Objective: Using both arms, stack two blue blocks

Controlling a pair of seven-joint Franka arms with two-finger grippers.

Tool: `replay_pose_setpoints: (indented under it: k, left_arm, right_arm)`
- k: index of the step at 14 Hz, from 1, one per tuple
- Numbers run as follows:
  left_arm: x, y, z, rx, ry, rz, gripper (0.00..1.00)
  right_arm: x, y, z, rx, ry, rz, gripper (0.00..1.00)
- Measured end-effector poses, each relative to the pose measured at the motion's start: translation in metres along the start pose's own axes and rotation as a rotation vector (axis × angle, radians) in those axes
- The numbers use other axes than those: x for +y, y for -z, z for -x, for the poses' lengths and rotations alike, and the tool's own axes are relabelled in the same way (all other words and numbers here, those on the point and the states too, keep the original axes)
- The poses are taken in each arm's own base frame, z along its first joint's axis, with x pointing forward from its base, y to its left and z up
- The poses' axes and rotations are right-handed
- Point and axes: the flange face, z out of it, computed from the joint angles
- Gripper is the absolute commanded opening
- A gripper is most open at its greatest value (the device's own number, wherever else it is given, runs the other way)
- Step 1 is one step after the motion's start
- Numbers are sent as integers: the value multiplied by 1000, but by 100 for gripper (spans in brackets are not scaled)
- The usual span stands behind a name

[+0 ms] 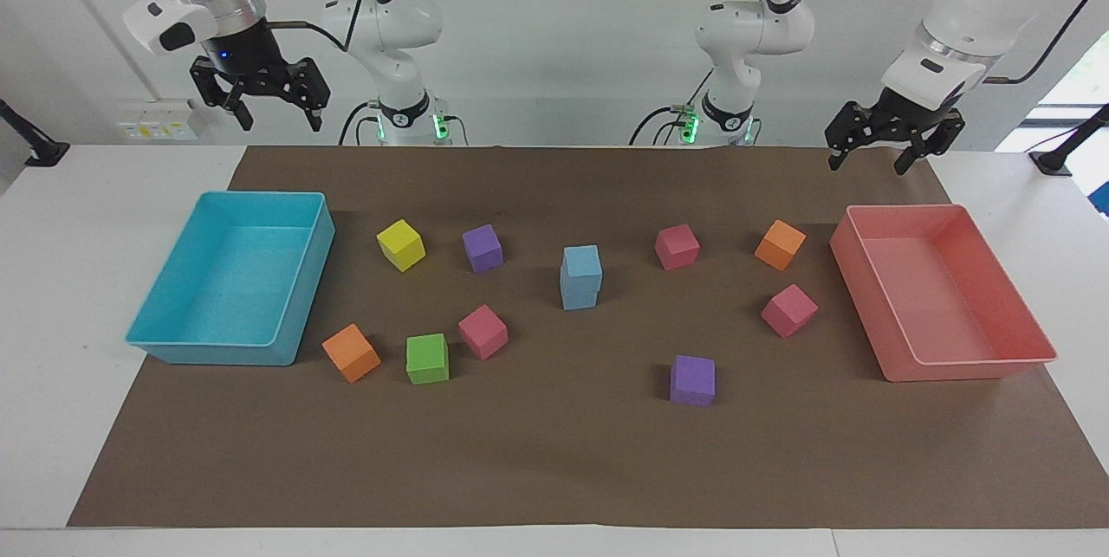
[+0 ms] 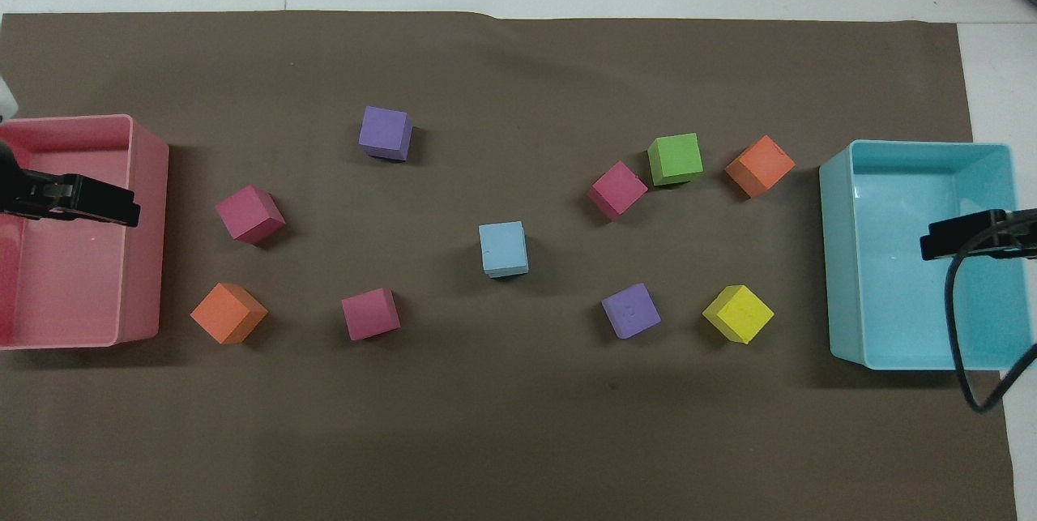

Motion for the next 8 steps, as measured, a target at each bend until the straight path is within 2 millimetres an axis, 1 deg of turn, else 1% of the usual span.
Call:
replay_pose_setpoints:
  k: [8]
  left_arm:
    - [0, 0, 0, 0, 0, 0, 100]
  right_arm:
    - [0, 0, -3, 4, -1, 1, 100]
